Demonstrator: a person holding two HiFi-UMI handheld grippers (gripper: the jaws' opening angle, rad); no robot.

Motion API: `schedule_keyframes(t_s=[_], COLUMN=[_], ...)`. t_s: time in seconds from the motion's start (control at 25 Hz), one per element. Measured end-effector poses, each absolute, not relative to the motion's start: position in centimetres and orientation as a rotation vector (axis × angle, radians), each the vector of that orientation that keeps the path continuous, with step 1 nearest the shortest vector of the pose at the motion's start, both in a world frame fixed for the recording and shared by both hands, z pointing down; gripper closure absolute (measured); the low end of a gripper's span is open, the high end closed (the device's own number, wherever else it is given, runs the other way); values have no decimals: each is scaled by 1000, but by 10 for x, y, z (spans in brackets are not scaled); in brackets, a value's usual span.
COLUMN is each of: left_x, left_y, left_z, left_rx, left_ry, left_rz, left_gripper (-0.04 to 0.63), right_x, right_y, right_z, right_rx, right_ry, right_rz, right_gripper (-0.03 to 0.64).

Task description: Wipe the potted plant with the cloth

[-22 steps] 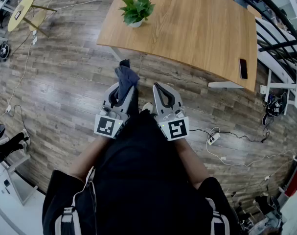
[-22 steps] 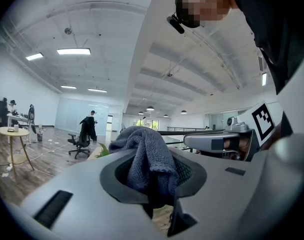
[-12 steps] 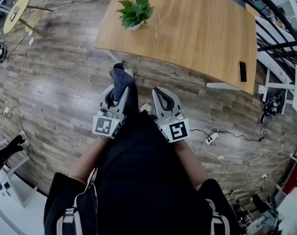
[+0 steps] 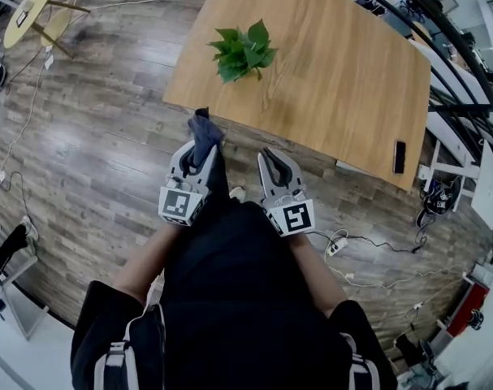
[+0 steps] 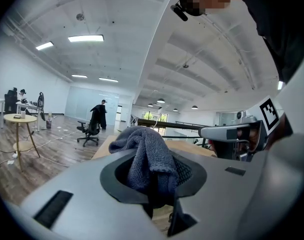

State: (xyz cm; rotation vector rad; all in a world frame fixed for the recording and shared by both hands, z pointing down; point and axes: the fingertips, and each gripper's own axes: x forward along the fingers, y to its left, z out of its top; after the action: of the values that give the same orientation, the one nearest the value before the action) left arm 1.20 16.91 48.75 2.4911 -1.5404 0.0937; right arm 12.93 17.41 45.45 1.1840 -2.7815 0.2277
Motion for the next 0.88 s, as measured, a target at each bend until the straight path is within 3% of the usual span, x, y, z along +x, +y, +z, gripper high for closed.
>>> schedule_keyframes(t_s=[0.88], left_x=[-58], left_y=[33], left_z=[502], left_rx=[2473], left_ry=[-1393], left_rz=[125], left_gripper=[482], right_x=[69], right_y=[32], right_z=[482], right_rx=[1197], right_ry=[-2635], right_rz=[310], right_gripper=[595])
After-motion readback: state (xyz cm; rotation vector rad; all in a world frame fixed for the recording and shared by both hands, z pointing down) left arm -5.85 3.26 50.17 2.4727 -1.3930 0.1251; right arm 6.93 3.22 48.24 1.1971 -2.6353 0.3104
